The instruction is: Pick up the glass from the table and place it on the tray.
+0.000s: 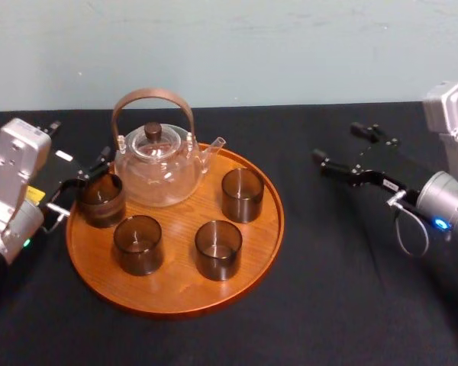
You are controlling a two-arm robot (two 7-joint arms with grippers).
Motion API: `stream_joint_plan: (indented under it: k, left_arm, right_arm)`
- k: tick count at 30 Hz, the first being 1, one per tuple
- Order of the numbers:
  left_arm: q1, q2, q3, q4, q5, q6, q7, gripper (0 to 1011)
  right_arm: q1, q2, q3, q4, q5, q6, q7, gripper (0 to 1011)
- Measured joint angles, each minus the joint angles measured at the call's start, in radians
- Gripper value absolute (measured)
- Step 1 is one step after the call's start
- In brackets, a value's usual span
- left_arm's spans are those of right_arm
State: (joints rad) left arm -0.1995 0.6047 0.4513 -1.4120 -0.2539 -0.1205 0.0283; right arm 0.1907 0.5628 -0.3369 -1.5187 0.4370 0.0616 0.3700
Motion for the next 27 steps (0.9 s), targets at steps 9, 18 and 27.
stream_joint_plan:
  k: [9,18,27]
  left_arm:
    - [0.000,0.000,0.000,0.000,0.000,0.000,0.000,1001]
    - [0.000,0.000,0.000,0.000,0.000,0.000,0.000,1001]
    - [0.000,0.000,0.000,0.000,0.000,0.000,0.000,1001]
  right_arm:
    - [-0.072,-0.076,0.052,0.029,-0.098,-0.060,-0.164,1002]
    - [-0.079,-0.119,0.057,0.105,-0.123,-0.127,-0.159,1002]
    - [-0.077,-0.134,0.064,0.120,-0.133,-0.129,-0.152,1002]
